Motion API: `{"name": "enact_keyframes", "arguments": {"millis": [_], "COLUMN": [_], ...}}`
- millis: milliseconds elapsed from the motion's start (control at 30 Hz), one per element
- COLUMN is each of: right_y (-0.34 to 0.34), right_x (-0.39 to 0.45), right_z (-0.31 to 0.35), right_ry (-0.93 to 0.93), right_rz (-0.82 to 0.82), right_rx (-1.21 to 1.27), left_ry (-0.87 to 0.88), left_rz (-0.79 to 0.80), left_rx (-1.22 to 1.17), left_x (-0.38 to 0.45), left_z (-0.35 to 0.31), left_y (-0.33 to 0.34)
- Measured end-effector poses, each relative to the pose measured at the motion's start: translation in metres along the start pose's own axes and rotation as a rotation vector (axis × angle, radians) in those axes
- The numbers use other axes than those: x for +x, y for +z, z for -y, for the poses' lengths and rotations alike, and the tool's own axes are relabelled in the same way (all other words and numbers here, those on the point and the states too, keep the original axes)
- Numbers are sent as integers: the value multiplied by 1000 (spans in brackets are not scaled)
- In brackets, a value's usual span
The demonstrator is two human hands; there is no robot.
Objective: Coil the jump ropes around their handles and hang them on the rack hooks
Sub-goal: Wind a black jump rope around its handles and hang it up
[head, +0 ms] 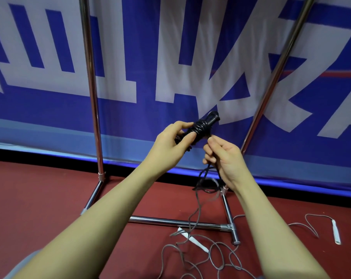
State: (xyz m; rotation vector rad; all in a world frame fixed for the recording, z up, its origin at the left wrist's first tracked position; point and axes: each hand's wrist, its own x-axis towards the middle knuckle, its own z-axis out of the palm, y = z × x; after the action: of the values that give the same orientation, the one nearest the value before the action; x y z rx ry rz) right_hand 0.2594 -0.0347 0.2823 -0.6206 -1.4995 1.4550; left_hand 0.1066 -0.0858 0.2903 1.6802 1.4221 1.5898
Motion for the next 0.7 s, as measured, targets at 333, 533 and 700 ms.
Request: {"name": "enact_keyframes", "arguments": {"millis": [333,533,700], "right_y": [1,-3,-5], "right_x": [0,4,4], "right_z": [0,0,0], "right_ry": [-4,-34,-79], "right_rz": [27,-5,-119], "right_rx": [22,-73,-138], "left_ry": [114,72,43], "left_rz": [-101,8,-22], "left_rx": [611,189,101], "left_x": [3,-1,0], "left_z": [0,-3,2], "left_y": [2,-3,2]}}
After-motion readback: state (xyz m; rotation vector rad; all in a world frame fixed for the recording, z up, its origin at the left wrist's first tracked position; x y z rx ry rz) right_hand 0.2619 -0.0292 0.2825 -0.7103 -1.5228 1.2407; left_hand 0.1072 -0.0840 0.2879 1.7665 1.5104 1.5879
